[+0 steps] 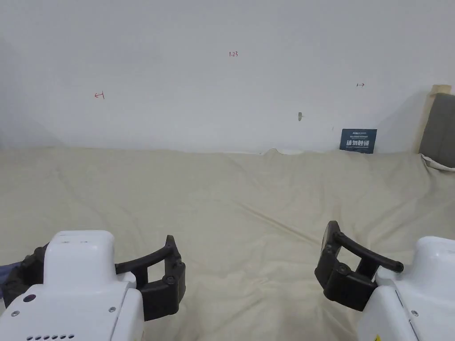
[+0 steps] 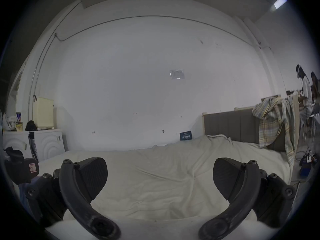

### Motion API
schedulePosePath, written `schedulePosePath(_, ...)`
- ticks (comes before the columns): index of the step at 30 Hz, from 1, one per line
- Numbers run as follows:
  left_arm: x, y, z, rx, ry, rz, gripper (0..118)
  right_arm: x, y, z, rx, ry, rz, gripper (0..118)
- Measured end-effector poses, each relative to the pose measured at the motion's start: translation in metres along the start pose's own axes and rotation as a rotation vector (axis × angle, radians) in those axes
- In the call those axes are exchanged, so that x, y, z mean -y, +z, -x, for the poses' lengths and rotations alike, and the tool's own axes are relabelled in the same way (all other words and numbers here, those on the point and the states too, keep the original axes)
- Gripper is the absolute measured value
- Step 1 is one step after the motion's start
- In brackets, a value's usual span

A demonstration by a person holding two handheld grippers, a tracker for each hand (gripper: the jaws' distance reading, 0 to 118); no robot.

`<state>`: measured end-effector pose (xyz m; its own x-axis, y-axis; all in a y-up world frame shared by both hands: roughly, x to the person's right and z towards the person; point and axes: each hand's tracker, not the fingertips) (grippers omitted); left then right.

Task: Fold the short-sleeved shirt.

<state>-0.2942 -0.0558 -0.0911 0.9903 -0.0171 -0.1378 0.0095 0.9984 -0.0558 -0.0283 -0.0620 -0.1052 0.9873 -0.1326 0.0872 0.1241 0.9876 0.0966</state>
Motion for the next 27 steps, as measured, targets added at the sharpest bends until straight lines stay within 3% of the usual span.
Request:
schedulePosePath(14,0.001,0.002,-0.004,0.02,-0.003,-0.025,116,0.001,-0.002,0.003,-0.035,0.071,0.069,117)
schedulePosePath(16,0.001,0.002,-0.002,0.03,0.016,-0.026,114,0.001,0.001,0.004,-0.02,0.08,0.045,90)
schedulePosePath(17,0.0,0.002,-0.002,0.034,0.02,-0.024,108,0.0,0.001,0.004,-0.014,0.087,0.038,68)
schedulePosePath(19,0.0,0.002,-0.001,0.042,0.02,-0.025,97,-0.001,-0.001,0.004,0.003,0.1,0.052,53)
schedulePosePath(20,0.0,0.001,-0.002,0.041,0.016,-0.026,87,0.0,-0.002,0.003,0.0,0.098,0.053,41)
schedulePosePath(21,0.0,0.0,-0.004,0.037,0.01,-0.022,67,0.002,-0.003,0.001,-0.007,0.094,0.062,30)
schedulePosePath(22,0.001,-0.001,-0.005,0.037,0.002,-0.016,58,0.002,-0.003,0.001,-0.018,0.092,0.076,30)
schedulePosePath(25,0.003,-0.003,-0.007,0.109,-0.04,0.014,47,0.005,-0.005,-0.005,-0.049,0.073,0.111,29)
schedulePosePath(26,0.003,-0.003,-0.009,0.112,-0.046,0.017,36,0.006,-0.005,-0.006,-0.054,0.072,0.114,26)
schedulePosePath(27,0.004,-0.003,-0.012,0.105,-0.053,0.018,16,0.004,-0.005,-0.006,-0.061,0.069,0.118,23)
